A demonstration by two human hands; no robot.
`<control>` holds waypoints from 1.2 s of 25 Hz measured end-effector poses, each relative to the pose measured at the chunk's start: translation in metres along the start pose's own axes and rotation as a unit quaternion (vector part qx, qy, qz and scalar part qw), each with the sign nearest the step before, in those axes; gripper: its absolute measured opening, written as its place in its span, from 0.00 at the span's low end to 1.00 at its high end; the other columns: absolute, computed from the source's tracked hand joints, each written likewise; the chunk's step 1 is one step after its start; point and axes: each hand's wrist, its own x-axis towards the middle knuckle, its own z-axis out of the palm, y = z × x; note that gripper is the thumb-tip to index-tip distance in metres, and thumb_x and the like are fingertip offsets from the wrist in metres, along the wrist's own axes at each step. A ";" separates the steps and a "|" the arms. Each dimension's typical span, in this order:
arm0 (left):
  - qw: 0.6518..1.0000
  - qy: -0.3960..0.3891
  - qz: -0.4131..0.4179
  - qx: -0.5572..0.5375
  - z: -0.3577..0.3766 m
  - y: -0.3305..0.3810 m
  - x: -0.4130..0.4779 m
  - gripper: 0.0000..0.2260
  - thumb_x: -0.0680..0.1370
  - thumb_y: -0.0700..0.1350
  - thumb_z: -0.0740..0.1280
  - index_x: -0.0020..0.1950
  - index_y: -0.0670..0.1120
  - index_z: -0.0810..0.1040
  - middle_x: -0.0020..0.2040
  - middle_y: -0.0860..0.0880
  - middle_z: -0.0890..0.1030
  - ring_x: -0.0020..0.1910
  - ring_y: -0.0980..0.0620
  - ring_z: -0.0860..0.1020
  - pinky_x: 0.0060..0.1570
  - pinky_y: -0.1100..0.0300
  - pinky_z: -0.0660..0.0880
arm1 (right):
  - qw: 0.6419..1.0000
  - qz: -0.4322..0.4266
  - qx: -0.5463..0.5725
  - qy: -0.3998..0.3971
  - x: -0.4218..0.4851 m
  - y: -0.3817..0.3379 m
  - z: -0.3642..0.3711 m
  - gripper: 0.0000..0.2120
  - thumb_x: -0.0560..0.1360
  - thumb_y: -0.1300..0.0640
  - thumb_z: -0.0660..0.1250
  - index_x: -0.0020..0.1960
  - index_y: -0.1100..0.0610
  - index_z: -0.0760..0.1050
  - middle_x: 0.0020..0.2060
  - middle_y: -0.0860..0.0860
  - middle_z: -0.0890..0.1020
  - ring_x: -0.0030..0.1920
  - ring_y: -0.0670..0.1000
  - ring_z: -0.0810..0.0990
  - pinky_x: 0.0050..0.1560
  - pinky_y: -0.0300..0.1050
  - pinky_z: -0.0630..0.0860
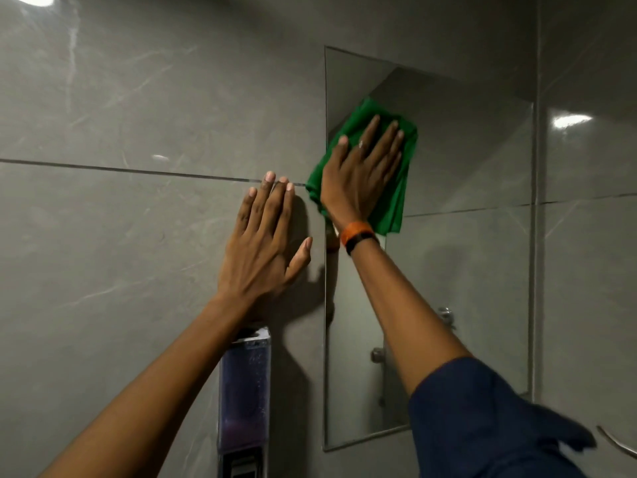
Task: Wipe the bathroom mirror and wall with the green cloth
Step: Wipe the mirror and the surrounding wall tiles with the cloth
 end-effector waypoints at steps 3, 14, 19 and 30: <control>1.000 -0.012 0.000 0.004 -0.004 0.000 0.000 0.36 0.84 0.61 0.48 0.84 0.37 0.53 0.84 0.37 0.56 0.85 0.41 0.50 0.84 0.49 0.43 | 0.998 -0.037 0.021 -0.038 0.033 -0.012 -0.005 0.32 0.85 0.47 0.51 0.82 0.58 0.46 0.83 0.60 0.47 0.83 0.59 0.43 0.83 0.58 0.42; 0.999 -0.009 0.005 0.032 -0.003 0.001 0.000 0.36 0.83 0.61 0.51 0.81 0.36 0.59 0.82 0.36 0.61 0.82 0.39 0.57 0.80 0.45 0.52 | 0.993 -0.113 -0.008 0.011 0.029 0.018 0.003 0.34 0.82 0.40 0.51 0.82 0.56 0.50 0.83 0.57 0.51 0.83 0.56 0.46 0.83 0.62 0.46; 0.999 0.009 0.013 0.033 0.000 -0.001 0.001 0.36 0.83 0.61 0.53 0.81 0.36 0.60 0.83 0.37 0.60 0.82 0.39 0.59 0.79 0.43 0.56 | 0.993 -0.114 0.035 0.016 0.090 -0.032 0.009 0.35 0.82 0.41 0.56 0.82 0.58 0.52 0.83 0.58 0.52 0.83 0.57 0.48 0.82 0.62 0.45; 1.000 -0.010 0.000 0.029 -0.032 -0.035 0.040 0.38 0.81 0.63 0.53 0.81 0.35 0.60 0.82 0.35 0.59 0.81 0.36 0.59 0.80 0.46 0.50 | 0.980 -0.174 0.084 -0.052 0.127 -0.057 -0.003 0.35 0.81 0.43 0.63 0.81 0.57 0.56 0.82 0.56 0.55 0.83 0.57 0.50 0.83 0.58 0.49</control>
